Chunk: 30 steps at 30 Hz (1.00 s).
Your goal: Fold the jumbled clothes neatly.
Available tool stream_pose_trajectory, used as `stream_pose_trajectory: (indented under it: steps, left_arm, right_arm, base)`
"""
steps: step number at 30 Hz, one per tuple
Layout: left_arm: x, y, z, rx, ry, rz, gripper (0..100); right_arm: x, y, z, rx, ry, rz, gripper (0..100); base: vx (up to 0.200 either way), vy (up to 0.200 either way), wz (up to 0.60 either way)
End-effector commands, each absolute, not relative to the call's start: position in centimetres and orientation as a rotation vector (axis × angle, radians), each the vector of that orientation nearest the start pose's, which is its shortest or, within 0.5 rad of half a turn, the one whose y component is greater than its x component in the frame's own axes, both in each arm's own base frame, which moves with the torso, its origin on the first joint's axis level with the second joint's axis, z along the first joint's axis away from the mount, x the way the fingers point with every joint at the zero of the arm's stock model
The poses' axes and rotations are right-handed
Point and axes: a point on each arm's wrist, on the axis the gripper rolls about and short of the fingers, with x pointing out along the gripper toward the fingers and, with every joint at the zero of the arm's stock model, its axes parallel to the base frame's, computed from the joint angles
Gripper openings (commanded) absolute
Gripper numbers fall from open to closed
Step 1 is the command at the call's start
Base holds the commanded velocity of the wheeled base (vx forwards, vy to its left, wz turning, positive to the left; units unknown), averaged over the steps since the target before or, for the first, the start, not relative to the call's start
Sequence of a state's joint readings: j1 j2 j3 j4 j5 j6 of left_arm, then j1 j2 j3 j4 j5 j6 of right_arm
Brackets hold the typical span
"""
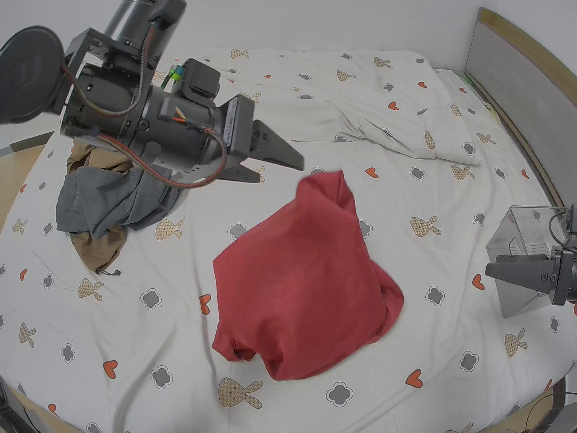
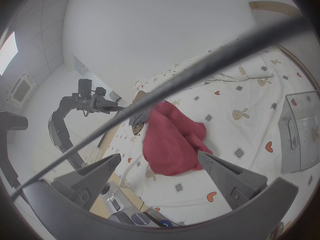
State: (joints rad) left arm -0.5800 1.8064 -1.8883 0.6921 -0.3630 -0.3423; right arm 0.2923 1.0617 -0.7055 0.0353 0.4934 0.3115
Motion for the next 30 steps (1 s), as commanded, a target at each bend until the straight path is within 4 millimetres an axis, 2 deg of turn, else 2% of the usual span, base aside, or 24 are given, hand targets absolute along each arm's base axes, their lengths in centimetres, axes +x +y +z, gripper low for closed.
stream_pose_trajectory:
  steps: [1, 4, 8, 11, 15, 16, 17, 18, 19, 22, 23, 26, 27, 28, 30]
  left_arm:
    - [28.2, -19.2, 30.3, -0.232, 0.837, -0.773, 100]
    - [29.3, -18.9, 29.4, -0.231, 0.854, -0.738, 100]
    - [29.4, -17.2, 29.9, -0.25, 0.839, -0.699, 100]
    - [27.7, -15.5, 30.7, -0.251, 0.825, -0.685, 100]
    - [24.6, -13.7, 30.4, -0.191, 0.821, -0.631, 100]
    - [23.6, -13.1, 30.0, -0.164, 0.82, -0.598, 100]
    - [23.5, -13.0, 30.0, -0.162, 0.819, -0.595, 100]
    - [22.3, -12.4, 29.9, -0.149, 0.799, -0.578, 100]
    - [22.2, -12.3, 29.9, -0.149, 0.798, -0.579, 100]
    - [19.4, -10.8, 29.4, -0.163, 0.717, -0.599, 100]
    - [19.3, -10.8, 29.3, -0.164, 0.714, -0.6, 100]
    - [17.4, -9.7, 29.0, -0.185, 0.605, -0.618, 100]
    - [16.8, -9.3, 28.9, -0.19, 0.579, -0.62, 100]
    - [16.8, -9.3, 28.9, -0.19, 0.579, -0.62, 100]
    - [15.4, -8.4, 28.9, -0.199, 0.533, -0.62, 100]
  right_arm:
    - [12.8, 5.0, 23.2, 0.331, 0.526, 0.71, 100]
    - [12.9, 5.2, 22.8, 0.331, 0.546, 0.714, 100]
    - [13.7, 5.6, 22.0, 0.331, 0.601, 0.714, 100]
    - [15.3, 6.6, 19.9, 0.331, 0.724, 0.711, 100]
    - [18.4, 7.7, 15.2, 0.337, 0.959, 0.652, 100]
    - [19.2, 7.9, 13.5, 0.341, 1.035, 0.63, 100]
    - [19.2, 7.9, 13.3, 0.342, 1.043, 0.627, 100]
    - [19.7, 7.9, 11.7, 0.346, 1.108, 0.606, 100]
    - [19.7, 7.9, 11.6, 0.345, 1.114, 0.605, 100]
    - [21.4, 6.9, 9.3, 0.271, 1.088, 0.662, 100]
    - [21.5, 6.7, 9.2, 0.268, 1.084, 0.668, 100]
    - [23.6, 4.6, 6.4, 0.171, 0.999, 0.83, 100]
    - [24.2, 4.2, 5.4, 0.151, 0.992, 0.865, 100]
    - [24.2, 4.2, 5.4, 0.151, 0.992, 0.865, 100]
    - [24.8, 4.1, 3.5, 0.179, 1.027, 0.863, 100]
  base:
    - [0.0, 0.0, 0.0]
    - [0.0, 0.0, 0.0]
    - [0.0, 0.0, 0.0]
    - [0.0, 0.0, 0.0]
    - [0.0, 0.0, 0.0]
    - [0.0, 0.0, 0.0]
    - [0.0, 0.0, 0.0]
    - [0.0, 0.0, 0.0]
    - [0.0, 0.0, 0.0]
    - [0.0, 0.0, 0.0]
    - [0.0, 0.0, 0.0]
    - [0.0, 0.0, 0.0]
    - [0.0, 0.0, 0.0]
    - [0.0, 0.0, 0.0]
    - [0.0, 0.0, 0.0]
